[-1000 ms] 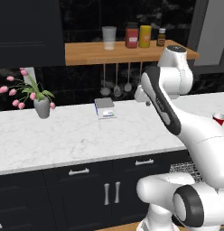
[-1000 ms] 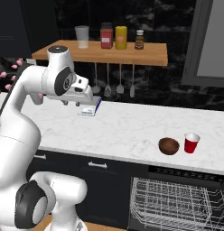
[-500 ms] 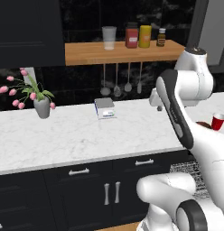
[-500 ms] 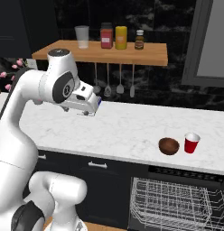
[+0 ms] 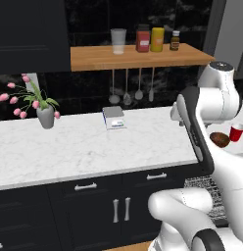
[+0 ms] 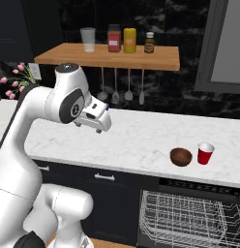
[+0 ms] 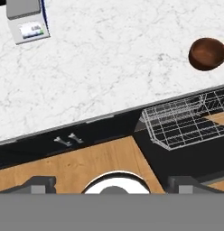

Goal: Pick up the cup and bowl from the counter, place them in the dishwasher, and close the dishwasher door.

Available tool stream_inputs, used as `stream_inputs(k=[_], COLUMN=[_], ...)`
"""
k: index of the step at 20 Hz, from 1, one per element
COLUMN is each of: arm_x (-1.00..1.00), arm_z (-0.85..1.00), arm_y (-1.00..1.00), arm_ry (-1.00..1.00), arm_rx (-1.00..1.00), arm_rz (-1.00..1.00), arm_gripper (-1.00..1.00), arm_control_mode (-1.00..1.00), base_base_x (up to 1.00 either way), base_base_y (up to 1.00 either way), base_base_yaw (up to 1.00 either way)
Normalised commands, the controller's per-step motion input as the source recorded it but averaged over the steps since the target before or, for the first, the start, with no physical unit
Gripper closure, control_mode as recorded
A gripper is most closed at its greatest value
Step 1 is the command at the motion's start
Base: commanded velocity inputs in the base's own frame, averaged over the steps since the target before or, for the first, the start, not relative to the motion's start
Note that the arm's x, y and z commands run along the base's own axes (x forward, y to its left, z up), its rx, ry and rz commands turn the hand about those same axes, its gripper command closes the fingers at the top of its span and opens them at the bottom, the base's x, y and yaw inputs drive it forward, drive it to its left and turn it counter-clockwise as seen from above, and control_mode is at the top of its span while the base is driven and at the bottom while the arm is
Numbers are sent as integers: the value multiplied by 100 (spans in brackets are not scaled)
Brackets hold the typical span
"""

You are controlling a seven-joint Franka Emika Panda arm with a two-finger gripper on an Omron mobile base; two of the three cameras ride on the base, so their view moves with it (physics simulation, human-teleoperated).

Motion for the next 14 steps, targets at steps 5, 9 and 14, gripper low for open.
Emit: stream_inputs(k=[5,9,14], arm_x=[41,44,64], arm_z=[-31,-26,-21], arm_y=[-100,-96,-70], arm_ry=[5,6,7], arm_rx=[1,0,0], arm_rz=[0,1,7], arm_gripper=[-100,-100,-100], arm_control_mode=[-100,-100,-100], base_base_x=[0,0,0], base_base_y=[0,0,0], base_base_yaw=[0,0,0])
